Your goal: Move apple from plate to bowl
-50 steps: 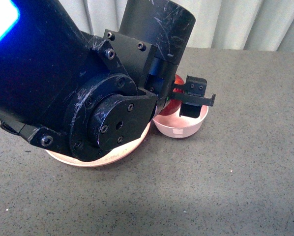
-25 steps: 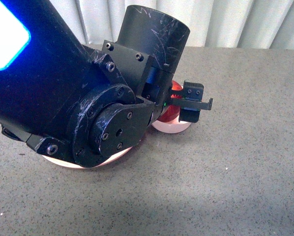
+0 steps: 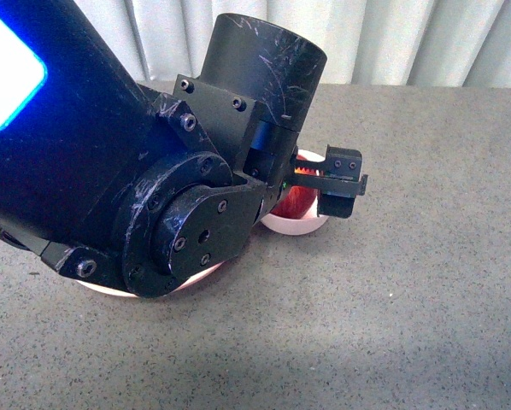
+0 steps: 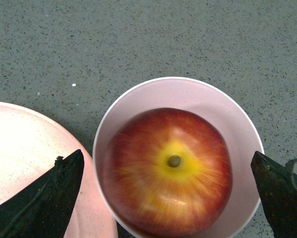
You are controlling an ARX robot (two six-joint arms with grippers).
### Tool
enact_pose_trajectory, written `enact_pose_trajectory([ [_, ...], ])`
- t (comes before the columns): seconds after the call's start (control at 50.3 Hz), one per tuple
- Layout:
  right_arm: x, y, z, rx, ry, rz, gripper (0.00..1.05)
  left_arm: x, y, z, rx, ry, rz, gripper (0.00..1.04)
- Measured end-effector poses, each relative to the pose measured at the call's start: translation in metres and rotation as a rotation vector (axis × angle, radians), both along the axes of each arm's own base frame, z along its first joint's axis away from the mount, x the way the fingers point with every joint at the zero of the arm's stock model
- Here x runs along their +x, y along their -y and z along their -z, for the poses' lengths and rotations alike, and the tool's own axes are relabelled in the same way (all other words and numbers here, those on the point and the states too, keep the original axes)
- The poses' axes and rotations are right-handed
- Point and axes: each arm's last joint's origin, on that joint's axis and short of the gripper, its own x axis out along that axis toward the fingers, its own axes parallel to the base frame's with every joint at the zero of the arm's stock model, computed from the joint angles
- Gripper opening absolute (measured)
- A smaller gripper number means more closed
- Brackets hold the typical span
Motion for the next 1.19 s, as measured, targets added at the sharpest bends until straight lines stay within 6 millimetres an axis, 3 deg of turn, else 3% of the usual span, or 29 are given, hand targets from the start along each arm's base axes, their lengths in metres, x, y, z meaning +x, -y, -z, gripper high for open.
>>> enact_pose_trajectory([
  [0.378, 0.000, 0.000, 0.000, 0.000, 0.000, 0.000, 0.95, -0.003, -0.006, -0.009, -0.025, 0.036, -0.024, 0.98],
  [0.576, 0.000, 0.000, 0.000, 0.000, 0.000, 0.000, 0.95, -0.011, -0.035, -0.030, -0.057, 0.084, -0.089, 0.98],
  [0.815, 0.000, 0.000, 0.000, 0.000, 0.000, 0.000, 0.95, -0.024, -0.076, -0.034, -0.024, 0.105, -0.176, 0.98],
  [0.914, 0.000, 0.000, 0.000, 0.000, 0.000, -0.003, 0.95, -0.036, -0.099, -0.034, -0.023, 0.373, -0.354, 0.80],
  [0.974, 0.000, 0.000, 0.000, 0.000, 0.000, -0.002, 0.95, -0.047, -0.116, -0.038, -0.056, 0.444, -0.379, 0.71],
  [1.053, 0.000, 0.000, 0.000, 0.000, 0.000, -0.001, 0.95, -0.059, -0.138, -0.047, -0.081, 0.499, -0.398, 0.61],
  [1.192, 0.000, 0.000, 0.000, 0.000, 0.000, -0.004, 0.95, -0.086, -0.178, -0.062, -0.085, 0.523, -0.393, 0.32],
])
